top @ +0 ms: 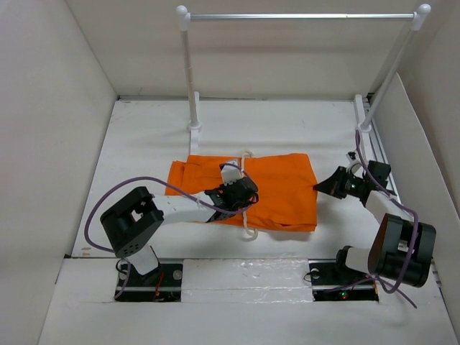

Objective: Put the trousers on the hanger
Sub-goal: Place trousers on hanger

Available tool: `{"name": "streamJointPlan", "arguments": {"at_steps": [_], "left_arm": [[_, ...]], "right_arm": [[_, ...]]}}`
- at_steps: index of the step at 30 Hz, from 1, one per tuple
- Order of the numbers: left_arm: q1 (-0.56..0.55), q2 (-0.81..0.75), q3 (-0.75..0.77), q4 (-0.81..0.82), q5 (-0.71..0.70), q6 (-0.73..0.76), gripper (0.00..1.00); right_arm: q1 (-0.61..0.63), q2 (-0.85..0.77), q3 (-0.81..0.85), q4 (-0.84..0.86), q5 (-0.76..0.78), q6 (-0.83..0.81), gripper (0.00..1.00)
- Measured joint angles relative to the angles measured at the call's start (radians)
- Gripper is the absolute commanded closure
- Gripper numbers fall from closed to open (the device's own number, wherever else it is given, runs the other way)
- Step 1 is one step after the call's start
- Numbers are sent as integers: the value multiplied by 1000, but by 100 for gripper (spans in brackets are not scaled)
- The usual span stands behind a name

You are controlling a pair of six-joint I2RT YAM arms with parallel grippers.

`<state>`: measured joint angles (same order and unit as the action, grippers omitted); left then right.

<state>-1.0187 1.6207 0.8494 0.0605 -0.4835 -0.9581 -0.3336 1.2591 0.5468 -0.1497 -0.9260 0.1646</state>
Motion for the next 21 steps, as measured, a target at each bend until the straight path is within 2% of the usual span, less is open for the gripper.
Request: {"name": "streamJointPlan", "arguments": {"at_steps": [14, 21], "left_arm": [[4, -10, 45, -130, -73, 78, 100], [11, -19, 45, -130, -70, 114, 100]], "right_arm": [[0, 118, 0, 42, 54, 23, 100], [1, 131, 2, 50, 75, 24, 100]]}}
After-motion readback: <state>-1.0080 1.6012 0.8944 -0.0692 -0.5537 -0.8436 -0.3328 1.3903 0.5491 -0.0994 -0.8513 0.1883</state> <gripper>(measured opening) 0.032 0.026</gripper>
